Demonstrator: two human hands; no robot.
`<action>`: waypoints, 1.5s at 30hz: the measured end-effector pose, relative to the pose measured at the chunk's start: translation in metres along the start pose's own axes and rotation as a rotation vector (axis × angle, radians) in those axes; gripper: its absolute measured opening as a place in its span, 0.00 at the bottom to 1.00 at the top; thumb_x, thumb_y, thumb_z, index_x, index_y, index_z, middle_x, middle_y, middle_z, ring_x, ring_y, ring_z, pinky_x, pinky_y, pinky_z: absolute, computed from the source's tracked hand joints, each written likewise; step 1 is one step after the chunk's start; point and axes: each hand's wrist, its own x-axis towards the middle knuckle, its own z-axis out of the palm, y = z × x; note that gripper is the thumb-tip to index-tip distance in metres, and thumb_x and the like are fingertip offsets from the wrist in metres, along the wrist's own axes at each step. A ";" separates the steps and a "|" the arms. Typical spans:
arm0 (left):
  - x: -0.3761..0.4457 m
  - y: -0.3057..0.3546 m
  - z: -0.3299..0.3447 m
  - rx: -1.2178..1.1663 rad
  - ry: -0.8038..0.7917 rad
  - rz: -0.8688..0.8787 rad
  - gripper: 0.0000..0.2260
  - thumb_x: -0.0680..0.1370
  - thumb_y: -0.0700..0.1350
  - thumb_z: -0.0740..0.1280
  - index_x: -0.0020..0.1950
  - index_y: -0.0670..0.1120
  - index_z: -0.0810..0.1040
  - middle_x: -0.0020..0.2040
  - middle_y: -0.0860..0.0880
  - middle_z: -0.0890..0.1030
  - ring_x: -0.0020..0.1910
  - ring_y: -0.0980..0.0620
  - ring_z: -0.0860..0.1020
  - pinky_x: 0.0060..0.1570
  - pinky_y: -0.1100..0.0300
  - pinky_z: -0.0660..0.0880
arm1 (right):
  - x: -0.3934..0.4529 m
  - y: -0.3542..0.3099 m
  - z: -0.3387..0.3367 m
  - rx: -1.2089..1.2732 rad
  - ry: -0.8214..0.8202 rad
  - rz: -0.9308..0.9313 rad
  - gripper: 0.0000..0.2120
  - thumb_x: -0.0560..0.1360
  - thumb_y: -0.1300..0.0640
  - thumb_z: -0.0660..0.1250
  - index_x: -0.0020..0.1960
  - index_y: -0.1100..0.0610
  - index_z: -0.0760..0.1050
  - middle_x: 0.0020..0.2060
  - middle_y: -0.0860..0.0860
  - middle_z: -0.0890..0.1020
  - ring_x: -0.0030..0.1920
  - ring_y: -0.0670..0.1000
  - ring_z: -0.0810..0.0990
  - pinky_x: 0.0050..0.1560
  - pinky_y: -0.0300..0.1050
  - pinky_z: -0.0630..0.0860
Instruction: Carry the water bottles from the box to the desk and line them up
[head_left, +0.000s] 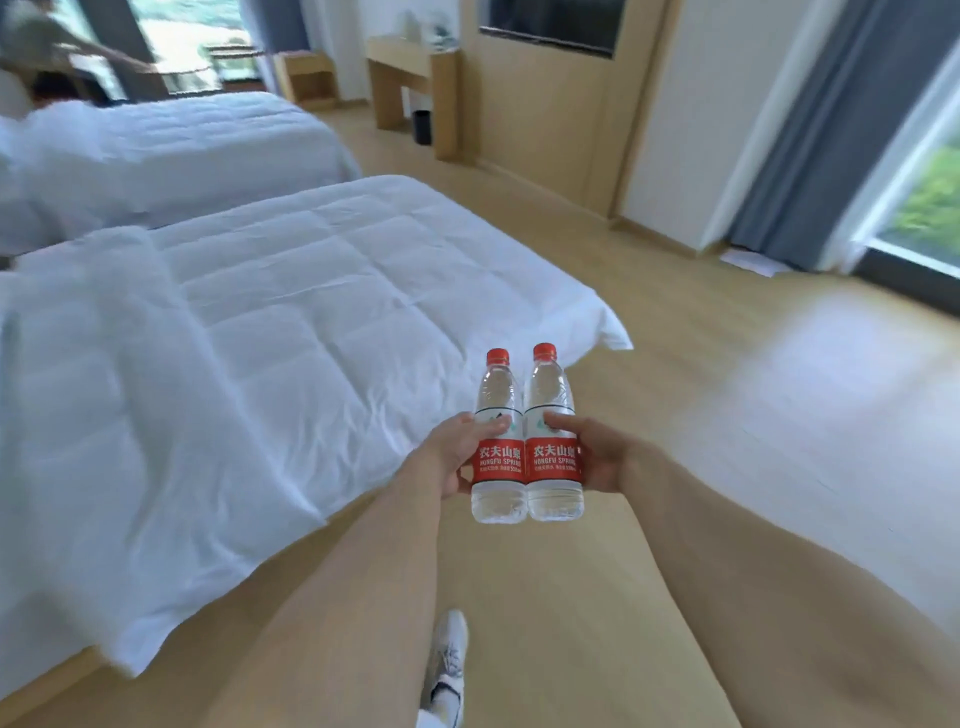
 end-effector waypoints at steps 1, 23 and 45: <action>0.015 0.007 0.008 0.014 -0.032 -0.001 0.22 0.75 0.48 0.77 0.64 0.43 0.74 0.58 0.39 0.83 0.56 0.37 0.83 0.59 0.33 0.77 | 0.003 -0.007 -0.011 0.028 0.025 -0.009 0.25 0.75 0.51 0.72 0.68 0.62 0.73 0.60 0.61 0.82 0.53 0.59 0.84 0.49 0.56 0.80; 0.272 0.153 0.148 0.340 -0.394 -0.050 0.19 0.74 0.51 0.76 0.63 0.49 0.77 0.53 0.43 0.85 0.50 0.44 0.84 0.47 0.45 0.82 | 0.086 -0.157 -0.170 0.373 0.370 -0.096 0.26 0.76 0.50 0.71 0.69 0.61 0.72 0.62 0.62 0.81 0.63 0.61 0.80 0.65 0.63 0.75; 0.474 0.255 0.445 0.332 -0.373 -0.034 0.19 0.73 0.47 0.77 0.61 0.49 0.77 0.53 0.44 0.84 0.49 0.44 0.83 0.52 0.43 0.81 | 0.123 -0.331 -0.486 0.313 0.395 -0.141 0.21 0.76 0.47 0.71 0.65 0.55 0.73 0.60 0.59 0.82 0.61 0.58 0.81 0.62 0.61 0.77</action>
